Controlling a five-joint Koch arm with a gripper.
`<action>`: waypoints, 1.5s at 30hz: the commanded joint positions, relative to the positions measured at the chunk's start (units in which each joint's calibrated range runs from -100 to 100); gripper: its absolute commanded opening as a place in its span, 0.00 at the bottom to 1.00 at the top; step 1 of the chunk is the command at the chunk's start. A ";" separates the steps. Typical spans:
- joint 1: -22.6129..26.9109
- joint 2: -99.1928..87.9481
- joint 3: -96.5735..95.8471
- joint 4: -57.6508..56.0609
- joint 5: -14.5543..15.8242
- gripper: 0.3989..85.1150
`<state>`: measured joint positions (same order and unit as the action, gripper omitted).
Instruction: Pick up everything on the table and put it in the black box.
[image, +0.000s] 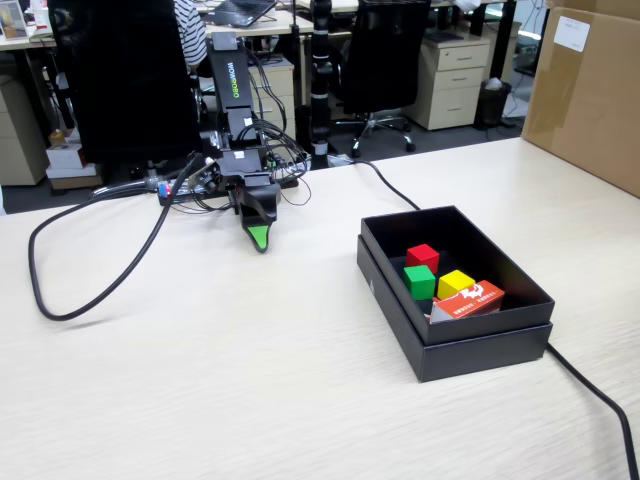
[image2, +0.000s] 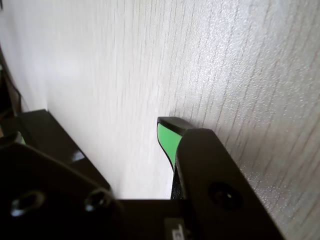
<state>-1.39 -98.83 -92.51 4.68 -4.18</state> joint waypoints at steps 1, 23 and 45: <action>0.24 -1.17 -1.23 7.45 -0.44 0.61; 2.00 -1.17 -4.86 -3.95 0.00 0.59; 2.00 -1.17 -4.77 -3.86 0.00 0.59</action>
